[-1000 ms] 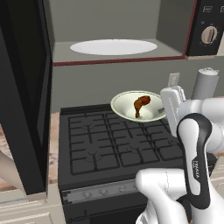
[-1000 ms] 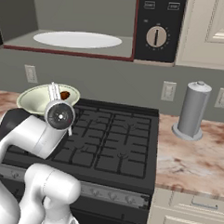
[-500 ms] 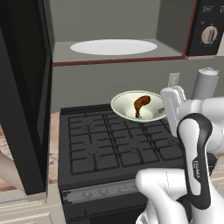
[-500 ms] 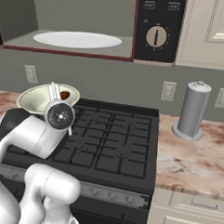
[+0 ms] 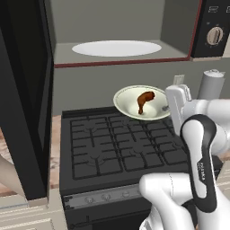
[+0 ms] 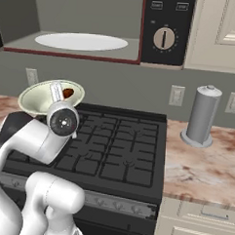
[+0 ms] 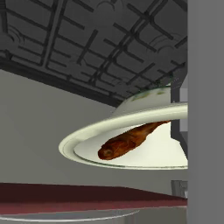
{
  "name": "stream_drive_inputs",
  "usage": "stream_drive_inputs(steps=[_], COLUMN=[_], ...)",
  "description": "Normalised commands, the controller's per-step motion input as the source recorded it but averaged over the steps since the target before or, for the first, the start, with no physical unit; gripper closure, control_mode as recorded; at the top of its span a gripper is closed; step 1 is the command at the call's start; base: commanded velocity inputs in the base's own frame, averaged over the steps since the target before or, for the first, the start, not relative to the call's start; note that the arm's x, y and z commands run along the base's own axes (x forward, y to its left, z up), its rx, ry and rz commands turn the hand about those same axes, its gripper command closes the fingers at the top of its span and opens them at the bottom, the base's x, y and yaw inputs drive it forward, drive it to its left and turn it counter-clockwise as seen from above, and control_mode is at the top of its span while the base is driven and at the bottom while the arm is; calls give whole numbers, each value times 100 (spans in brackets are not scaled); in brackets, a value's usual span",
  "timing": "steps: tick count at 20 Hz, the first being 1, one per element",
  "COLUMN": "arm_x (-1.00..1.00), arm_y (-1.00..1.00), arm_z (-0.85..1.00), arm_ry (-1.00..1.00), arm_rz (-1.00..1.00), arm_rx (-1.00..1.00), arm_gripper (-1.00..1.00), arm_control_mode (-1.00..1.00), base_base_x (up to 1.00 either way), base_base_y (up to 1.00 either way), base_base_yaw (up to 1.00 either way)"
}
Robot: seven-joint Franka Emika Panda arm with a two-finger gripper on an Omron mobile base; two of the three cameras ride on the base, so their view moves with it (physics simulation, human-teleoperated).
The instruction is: Remove the mango from the bowl and place it on the small plate. Then place the bowl with only the chicken drumstick in the microwave, close the door, and press the start button to microwave the chicken drumstick.
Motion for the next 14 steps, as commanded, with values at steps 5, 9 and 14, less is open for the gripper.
stream_drive_inputs(steps=[5,9,14], arm_x=[0,0,-1], arm_y=[1,4,0], arm_z=[62,58,38], arm_ry=[-22,-12,-3], arm_rz=[0,0,0], arm_rx=[0,0,0], arm_gripper=[100,100,100], arm_control_mode=[-100,-100,-100], base_base_x=[0,0,0], base_base_y=[0,0,0], base_base_yaw=[0,0,0])
